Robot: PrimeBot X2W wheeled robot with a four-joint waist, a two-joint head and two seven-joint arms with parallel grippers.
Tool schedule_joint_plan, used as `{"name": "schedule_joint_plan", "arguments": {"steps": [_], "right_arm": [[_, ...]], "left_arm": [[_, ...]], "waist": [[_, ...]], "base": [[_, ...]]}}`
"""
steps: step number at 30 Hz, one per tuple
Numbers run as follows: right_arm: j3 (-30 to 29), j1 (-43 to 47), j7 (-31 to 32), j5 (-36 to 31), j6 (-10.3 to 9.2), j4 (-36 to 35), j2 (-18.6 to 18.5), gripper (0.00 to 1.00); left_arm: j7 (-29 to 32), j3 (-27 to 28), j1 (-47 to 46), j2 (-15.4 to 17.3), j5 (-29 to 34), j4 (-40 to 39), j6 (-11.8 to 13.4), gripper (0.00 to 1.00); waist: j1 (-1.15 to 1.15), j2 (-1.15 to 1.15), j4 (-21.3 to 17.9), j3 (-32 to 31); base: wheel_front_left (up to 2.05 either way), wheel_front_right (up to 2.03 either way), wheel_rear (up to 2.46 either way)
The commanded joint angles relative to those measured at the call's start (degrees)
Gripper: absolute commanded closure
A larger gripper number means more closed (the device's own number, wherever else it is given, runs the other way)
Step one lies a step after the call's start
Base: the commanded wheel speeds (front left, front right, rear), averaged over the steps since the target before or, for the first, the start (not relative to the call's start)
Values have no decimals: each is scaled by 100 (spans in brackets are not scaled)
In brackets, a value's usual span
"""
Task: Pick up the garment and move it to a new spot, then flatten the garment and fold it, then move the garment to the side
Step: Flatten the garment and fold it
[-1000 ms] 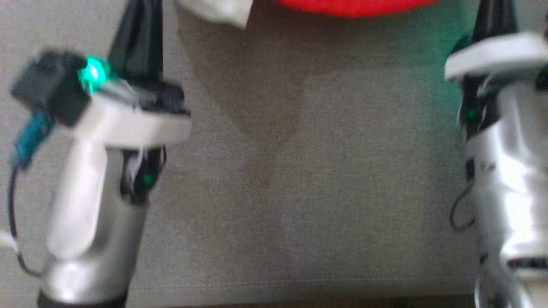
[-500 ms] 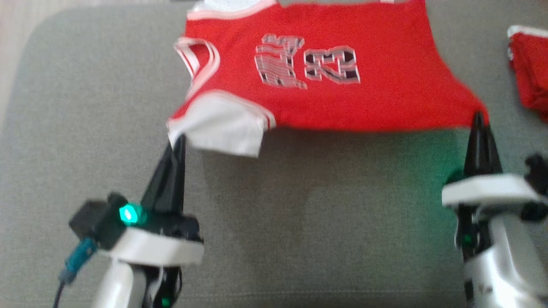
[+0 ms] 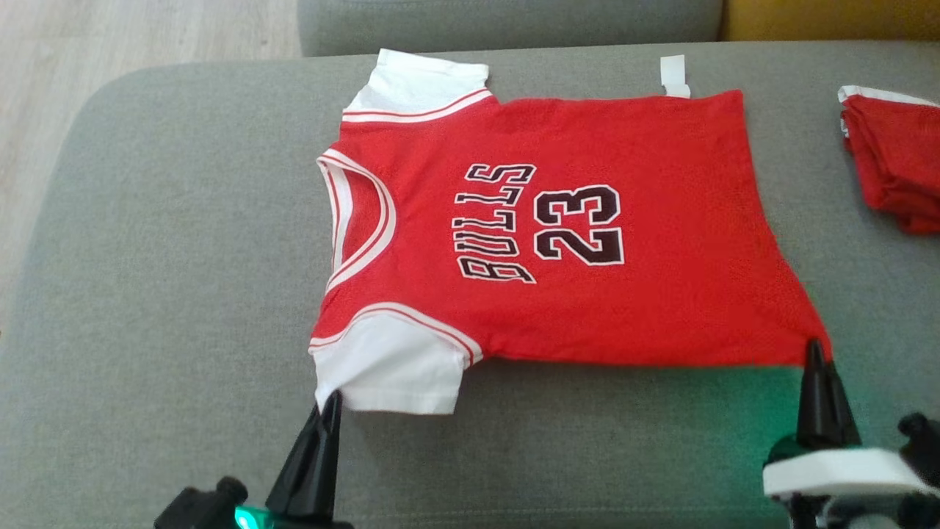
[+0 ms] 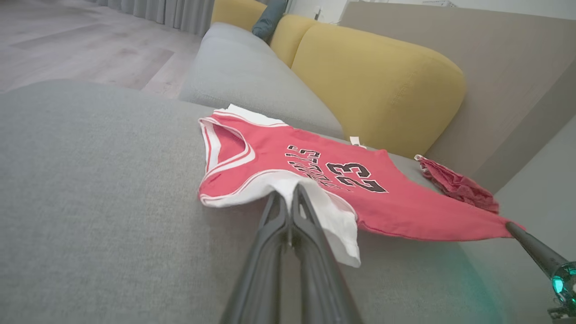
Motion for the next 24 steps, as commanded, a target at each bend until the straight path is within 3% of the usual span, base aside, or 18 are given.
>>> {"name": "schedule_joint_plan", "arguments": {"steps": [1,14,24], "right_arm": [[133,-73,-56,9,36,-166,-35,100],[270,-620,-58,295,36,764,-35,100],[445,-1232,-61,683,36,574,-35,100]], "left_arm": [[-15,146,-145,-33,-19,-201,24,100],[89,101,-951,-28,-278,504,-77,100],[-9,204,-2596,-95,-317,1110,-90,100]], "waist": [[1,0,-13,44],[1,0,2,425],[1,0,-106,830]], "base": [[0,0,0],[0,0,0],[0,0,0]]}}
